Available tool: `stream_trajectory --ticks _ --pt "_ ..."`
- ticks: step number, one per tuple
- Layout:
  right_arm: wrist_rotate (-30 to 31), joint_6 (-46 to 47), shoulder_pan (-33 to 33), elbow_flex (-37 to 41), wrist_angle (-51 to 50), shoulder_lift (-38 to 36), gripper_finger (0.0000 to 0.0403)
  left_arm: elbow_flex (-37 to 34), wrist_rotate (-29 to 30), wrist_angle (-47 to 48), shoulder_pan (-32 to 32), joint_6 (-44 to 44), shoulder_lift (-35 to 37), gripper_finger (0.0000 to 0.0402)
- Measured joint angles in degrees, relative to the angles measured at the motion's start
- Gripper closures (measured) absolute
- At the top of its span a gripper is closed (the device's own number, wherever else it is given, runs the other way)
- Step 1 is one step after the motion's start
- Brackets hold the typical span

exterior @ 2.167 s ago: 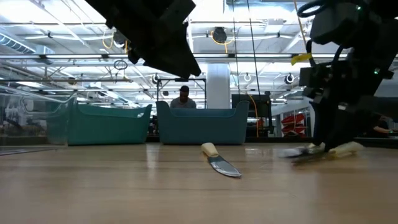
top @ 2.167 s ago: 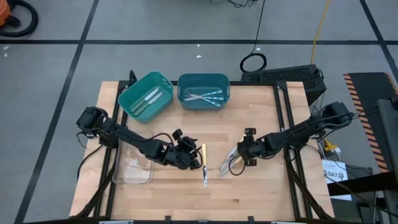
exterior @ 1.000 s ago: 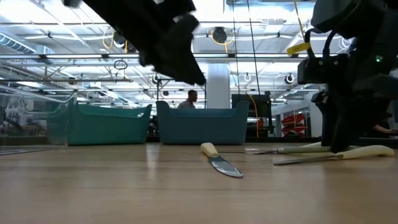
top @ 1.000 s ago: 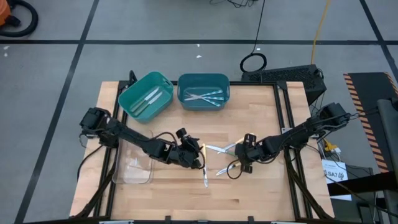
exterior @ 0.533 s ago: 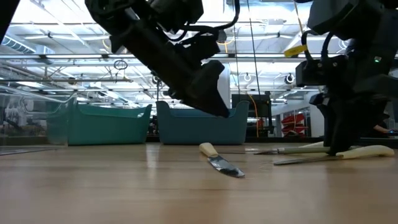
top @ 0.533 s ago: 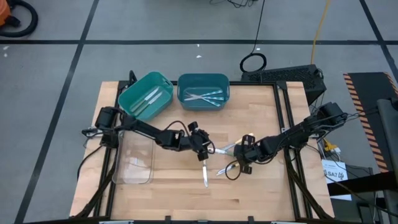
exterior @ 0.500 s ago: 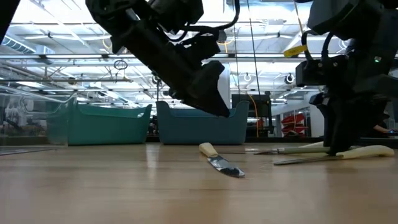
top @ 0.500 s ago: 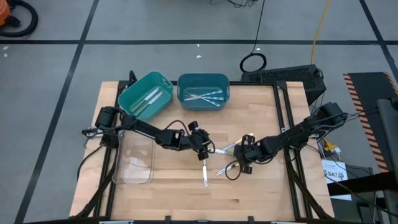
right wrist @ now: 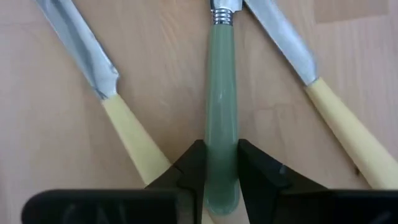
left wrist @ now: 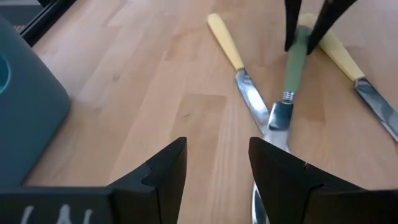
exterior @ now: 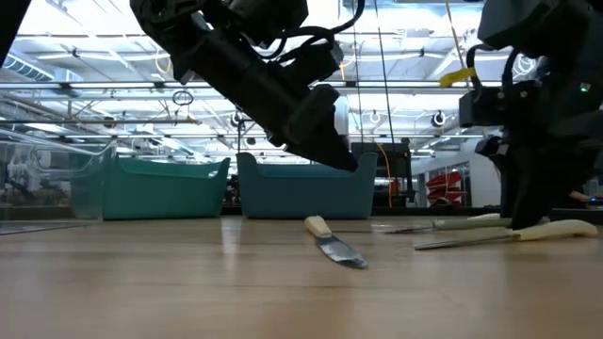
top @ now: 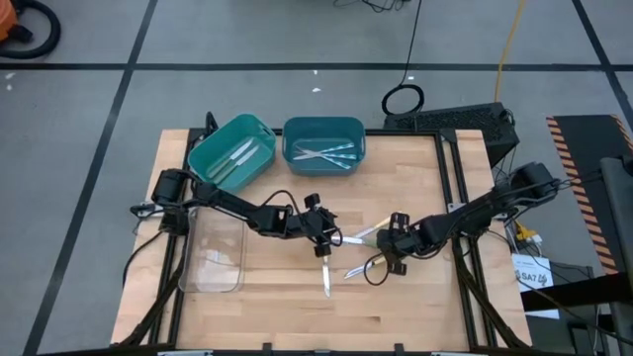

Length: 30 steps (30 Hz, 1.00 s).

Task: Sort silverware by color (type)
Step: Put the green table knife into the green bin

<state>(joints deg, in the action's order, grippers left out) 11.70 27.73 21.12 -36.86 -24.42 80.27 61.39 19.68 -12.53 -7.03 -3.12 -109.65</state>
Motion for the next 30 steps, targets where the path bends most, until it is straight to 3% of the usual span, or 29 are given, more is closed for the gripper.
stream_trajectory --ticks 13,19,25,30 --pt "3.36 -0.15 -0.02 -0.16 -2.69 -5.93 0.0338 0.51 0.33 -0.67 -0.73 -0.12 0.11 0.022" --pt "4.84 -2.16 -0.43 -0.17 -2.64 -7.4 0.0338 6.2 0.87 5.48 -3.78 7.29 0.2 0.022" --pt "4.4 -3.22 -1.99 -0.22 -2.47 -9.64 0.0338 11.25 9.75 14.91 -7.45 14.15 0.2 0.022" --pt "3.11 -3.63 -3.92 -0.24 -1.78 -13.16 0.0338 12.27 14.1 16.27 -8.54 18.41 -1.1 0.022"
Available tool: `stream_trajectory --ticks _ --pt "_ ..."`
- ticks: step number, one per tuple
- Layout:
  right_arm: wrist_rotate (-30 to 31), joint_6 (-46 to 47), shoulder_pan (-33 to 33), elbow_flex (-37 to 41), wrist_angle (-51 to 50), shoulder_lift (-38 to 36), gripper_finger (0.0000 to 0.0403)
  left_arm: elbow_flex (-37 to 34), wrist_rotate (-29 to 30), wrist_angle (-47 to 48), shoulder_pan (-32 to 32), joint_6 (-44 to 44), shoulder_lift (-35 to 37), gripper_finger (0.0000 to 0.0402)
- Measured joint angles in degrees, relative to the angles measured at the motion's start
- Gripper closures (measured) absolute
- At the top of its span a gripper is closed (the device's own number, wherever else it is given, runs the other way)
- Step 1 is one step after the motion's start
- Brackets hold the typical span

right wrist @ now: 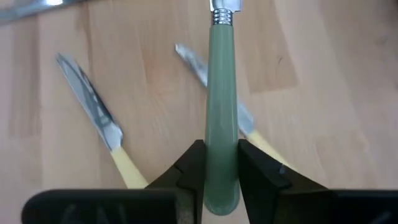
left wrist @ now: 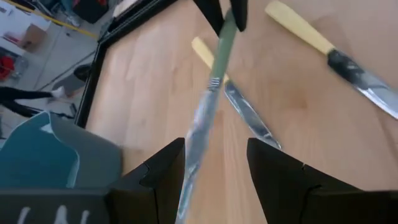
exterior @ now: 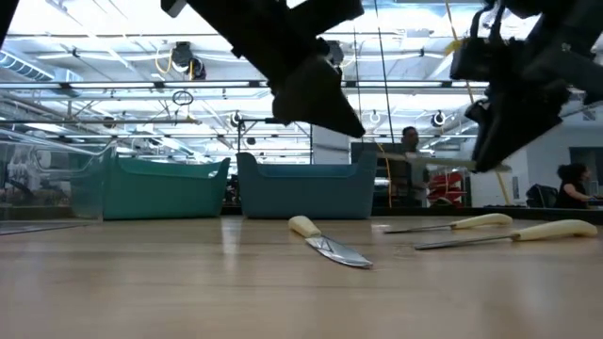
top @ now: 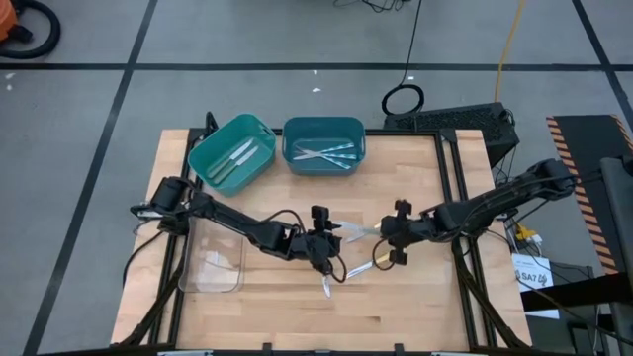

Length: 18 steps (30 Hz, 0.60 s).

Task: Sort silverware by color (type)
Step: Put the green table knife into the green bin

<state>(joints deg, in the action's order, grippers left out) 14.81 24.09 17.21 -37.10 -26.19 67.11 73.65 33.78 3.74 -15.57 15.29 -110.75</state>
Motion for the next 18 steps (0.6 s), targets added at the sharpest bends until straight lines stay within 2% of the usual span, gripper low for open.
stream_trajectory --ticks 4,7,12,15,18 --pt "-0.57 -1.98 -1.38 -0.02 0.43 -3.19 0.0338 1.01 1.11 -0.86 0.4 1.98 -0.52 0.022" --pt "-3.37 -3.72 -2.44 -0.02 0.98 -5.14 0.0338 1.24 4.02 -0.88 0.97 2.61 -0.52 0.022" --pt "-6.13 -5.61 -3.83 -0.02 1.46 -7.38 0.0338 1.22 4.8 -0.8 1.57 5.8 -0.52 0.0222" --pt "-7.58 -6.11 -4.56 -0.02 1.48 -7.78 0.0338 1.22 5.53 -0.35 1.67 6.15 -0.7 0.0246" --pt "-7.65 -6.23 -4.95 -0.02 1.42 -7.78 0.0338 1.22 5.89 0.0 1.75 8.16 -0.76 0.0292"
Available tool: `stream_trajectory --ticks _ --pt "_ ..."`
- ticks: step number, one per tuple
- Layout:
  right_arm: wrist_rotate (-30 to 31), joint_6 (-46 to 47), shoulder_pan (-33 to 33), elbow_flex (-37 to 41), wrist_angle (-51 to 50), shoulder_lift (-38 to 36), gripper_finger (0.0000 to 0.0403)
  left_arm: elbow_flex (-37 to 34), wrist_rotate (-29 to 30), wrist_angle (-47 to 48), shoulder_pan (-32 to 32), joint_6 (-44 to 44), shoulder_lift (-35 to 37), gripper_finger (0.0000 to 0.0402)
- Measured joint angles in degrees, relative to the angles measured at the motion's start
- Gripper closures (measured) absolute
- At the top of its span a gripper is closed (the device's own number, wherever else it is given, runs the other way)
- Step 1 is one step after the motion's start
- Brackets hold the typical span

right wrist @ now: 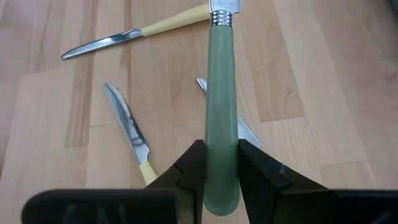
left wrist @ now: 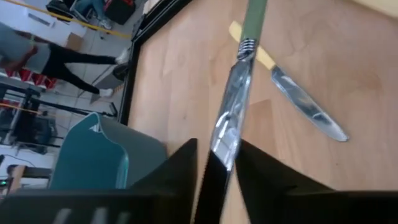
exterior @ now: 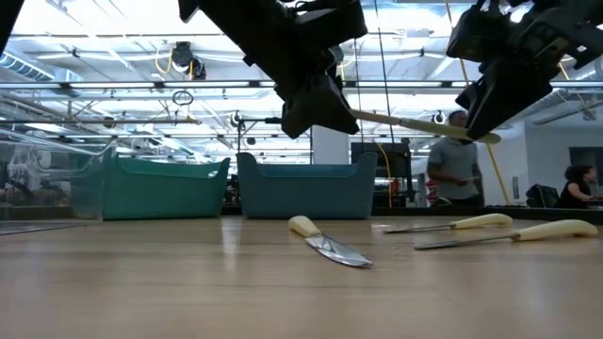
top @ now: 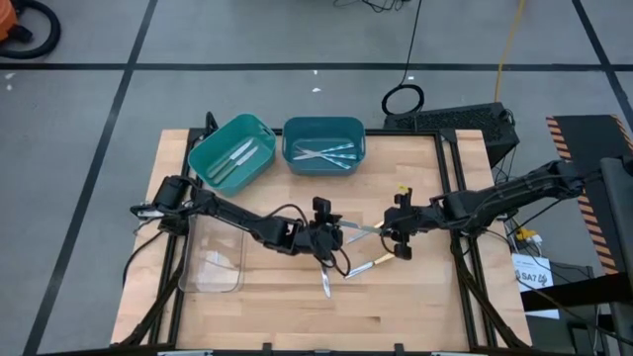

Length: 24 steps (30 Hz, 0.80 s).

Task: Sort silverware by color (type)
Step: Put the green table knife into the green bin

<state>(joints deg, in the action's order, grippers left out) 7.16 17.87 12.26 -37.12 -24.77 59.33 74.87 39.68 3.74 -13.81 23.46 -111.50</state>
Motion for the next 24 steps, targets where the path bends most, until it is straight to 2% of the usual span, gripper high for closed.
stream_trajectory --ticks 6,11,14,21,24 --pt "0.18 -0.53 -0.3 -0.02 -0.18 -0.07 0.0342 0.46 -0.54 1.09 -0.21 1.07 -0.19 0.0388" --pt "2.47 -1.32 -0.35 -0.11 0.22 -0.09 0.0307 3.35 -0.65 5.36 -0.21 0.4 -0.2 0.0394" --pt "5.65 -2.93 -0.29 -0.11 -0.69 -0.09 0.028 7.07 -0.25 13.2 -0.17 -2.09 -0.2 0.0395" --pt "12.77 -5.53 -0.25 -0.11 -4.38 -2.43 0.0235 16.36 -1.13 38.34 0.77 -12.79 -0.07 0.0396" --pt "17.05 -4.81 -0.25 -0.09 -8.16 -3.56 0.0227 19.85 -4.17 48.63 1.94 -17.12 -0.05 0.0397"
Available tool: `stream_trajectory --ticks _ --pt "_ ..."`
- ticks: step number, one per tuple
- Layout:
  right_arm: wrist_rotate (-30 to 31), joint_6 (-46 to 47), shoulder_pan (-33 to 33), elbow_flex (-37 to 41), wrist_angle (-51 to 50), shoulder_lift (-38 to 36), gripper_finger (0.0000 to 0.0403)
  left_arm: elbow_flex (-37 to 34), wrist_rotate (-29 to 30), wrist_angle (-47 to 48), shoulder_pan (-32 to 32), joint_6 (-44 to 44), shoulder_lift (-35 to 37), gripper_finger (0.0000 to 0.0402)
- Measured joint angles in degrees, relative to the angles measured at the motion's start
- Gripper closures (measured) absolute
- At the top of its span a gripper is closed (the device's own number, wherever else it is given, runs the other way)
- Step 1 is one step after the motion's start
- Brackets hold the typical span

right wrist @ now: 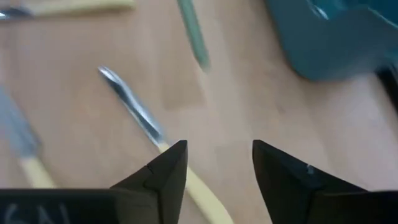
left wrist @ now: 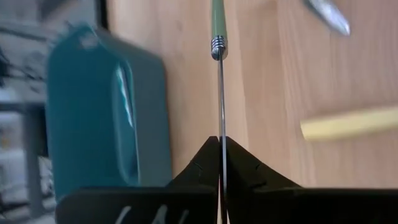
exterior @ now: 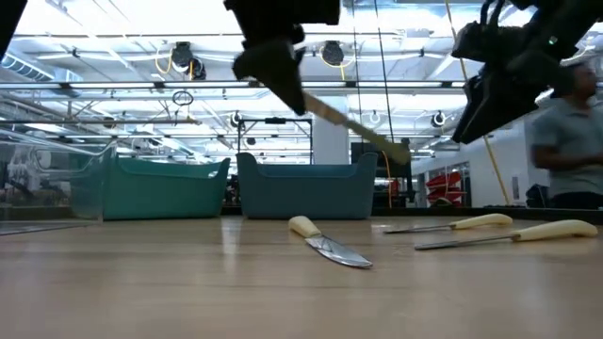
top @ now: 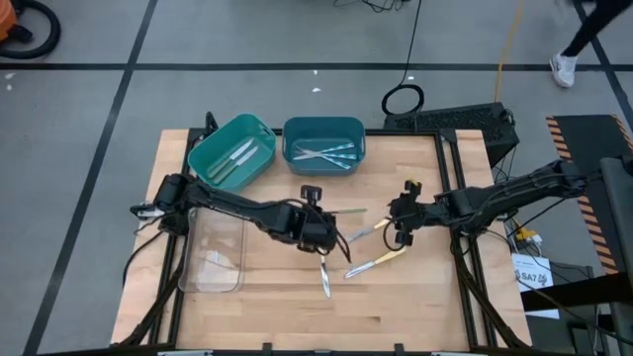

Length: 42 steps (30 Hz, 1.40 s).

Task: Sort silverware by color (type)
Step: Put the green table knife into the green bin

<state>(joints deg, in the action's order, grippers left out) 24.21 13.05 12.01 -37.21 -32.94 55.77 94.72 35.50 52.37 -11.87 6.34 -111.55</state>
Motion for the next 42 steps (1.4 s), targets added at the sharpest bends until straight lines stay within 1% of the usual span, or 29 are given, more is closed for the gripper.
stream_trajectory --ticks 3,6,8,13,18,24,27,31,34,37,40,42 --pt "3.65 2.46 0.0 0.0 -5.65 -0.72 0.0225 2.19 -3.07 7.41 1.26 -3.63 0.05 0.0397" --pt "6.93 4.79 0.02 0.02 -10.34 -1.04 0.0225 3.33 -3.76 14.42 2.73 -7.51 0.49 0.0397" --pt "8.43 5.61 0.02 0.04 -11.29 -1.07 0.0225 3.71 -3.75 19.69 4.25 -11.01 1.28 0.0397" --pt "8.83 5.56 0.04 0.04 -10.83 -1.27 0.0225 3.76 -3.58 29.21 7.17 -19.64 5.27 0.0398" --pt "8.98 4.69 0.04 0.04 -10.55 -1.29 0.0225 3.77 -3.54 36.89 9.41 -25.93 11.47 0.0398" --pt "8.91 4.03 0.04 0.04 -10.36 -1.27 0.0225 1.29 -1.44 37.43 12.49 -31.76 21.52 0.0398" --pt "8.86 3.3 0.04 0.04 -10.15 -1.27 0.0225 -2.97 -0.89 37.5 14.92 -35.49 26.6 0.0398" --pt "8.83 1.95 0.04 0.04 -9.61 -1.27 0.0225 -11.92 -0.87 37.55 18.93 -39.14 32.65 0.0398" --pt "8.81 0.25 0.04 0.04 -8.69 -1.27 0.0225 -18.5 -0.89 37.36 22.37 -41.95 35.32 0.0398" --pt "8.81 -0.68 0.04 0.04 -8.07 -1.27 0.0225 -23.56 -0.89 36.15 25.47 -44.35 36.69 0.0398" --pt "8.82 -0.69 0.04 0.04 -7.88 -1.27 0.0225 -27.27 -0.92 32.02 28.29 -42.6 36.71 0.0397" --pt "8.81 -0.72 0.04 0.04 -7.81 -1.27 0.0225 -29.34 -1.65 27.77 30.04 -39.87 36.73 0.0392"
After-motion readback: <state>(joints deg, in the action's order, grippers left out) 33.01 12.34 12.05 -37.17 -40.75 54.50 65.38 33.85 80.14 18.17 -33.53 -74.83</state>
